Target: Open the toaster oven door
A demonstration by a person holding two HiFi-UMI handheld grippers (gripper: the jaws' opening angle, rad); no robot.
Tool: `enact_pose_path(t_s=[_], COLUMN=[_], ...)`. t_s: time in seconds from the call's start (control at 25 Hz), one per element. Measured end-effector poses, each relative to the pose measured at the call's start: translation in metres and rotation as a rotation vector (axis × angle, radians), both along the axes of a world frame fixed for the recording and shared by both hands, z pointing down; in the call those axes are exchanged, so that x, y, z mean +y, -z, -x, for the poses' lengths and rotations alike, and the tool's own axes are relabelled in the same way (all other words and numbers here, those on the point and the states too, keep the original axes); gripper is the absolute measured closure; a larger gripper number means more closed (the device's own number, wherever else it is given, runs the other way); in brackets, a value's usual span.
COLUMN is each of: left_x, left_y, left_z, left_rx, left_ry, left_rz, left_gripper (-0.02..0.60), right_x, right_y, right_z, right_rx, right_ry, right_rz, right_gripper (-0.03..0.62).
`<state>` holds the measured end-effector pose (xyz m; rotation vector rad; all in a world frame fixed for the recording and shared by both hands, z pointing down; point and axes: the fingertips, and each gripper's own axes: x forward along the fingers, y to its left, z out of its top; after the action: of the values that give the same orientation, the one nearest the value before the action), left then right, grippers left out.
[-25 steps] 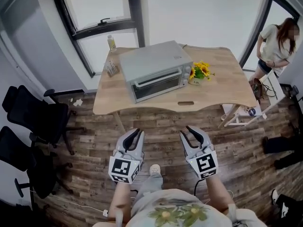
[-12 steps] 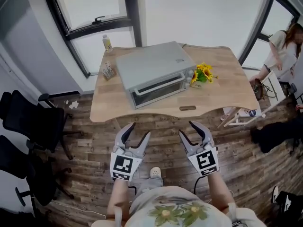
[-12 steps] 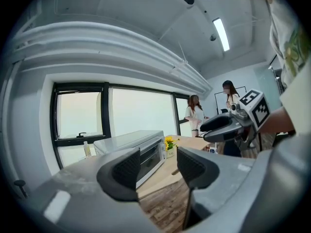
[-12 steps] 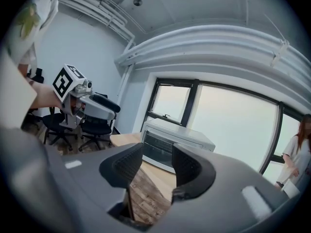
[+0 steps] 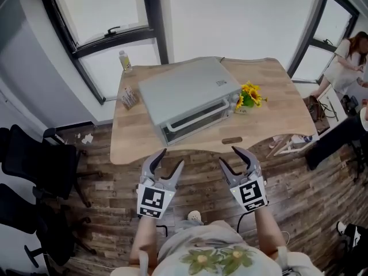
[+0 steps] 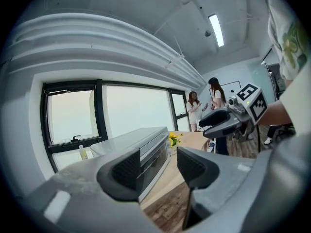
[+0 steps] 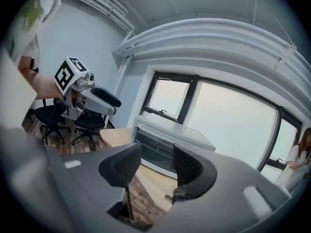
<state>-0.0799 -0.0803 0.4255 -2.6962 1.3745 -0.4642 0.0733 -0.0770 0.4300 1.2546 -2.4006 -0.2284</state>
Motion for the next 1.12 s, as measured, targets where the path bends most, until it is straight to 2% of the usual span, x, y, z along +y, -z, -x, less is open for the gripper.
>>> enact_pose_path(t_s=[0.12,0.48,0.84,1.12], left_x=[-0.011,-0.039,-0.072,-0.103], left_y=[-0.007,-0.032,-0.049,-0.057], left_z=[0.002,-0.003,-0.014,-0.012], left_rx=[-0.045,-0.107,-0.180,-0.204], left_ry=[-0.017,-0.043,-0.070,-0.062], left_rz=[0.003,0.048,0.093,0.113], left_gripper=[0.345,0.345,0.345,0.345], right_x=[-0.008,-0.033,-0.077,-0.122], right_y=[-0.003,-0.021,-0.034,-0.042], right_z=[0.004,0.012,0.014,0.015], right_rx=[0.016,0.091,0.160,0.232], right_ry=[-0.004,0.026,0.069,0.117], right_rz=[0.003,0.034,0.044,0.050], right_gripper=[0.401,0.401,0.399,0.399])
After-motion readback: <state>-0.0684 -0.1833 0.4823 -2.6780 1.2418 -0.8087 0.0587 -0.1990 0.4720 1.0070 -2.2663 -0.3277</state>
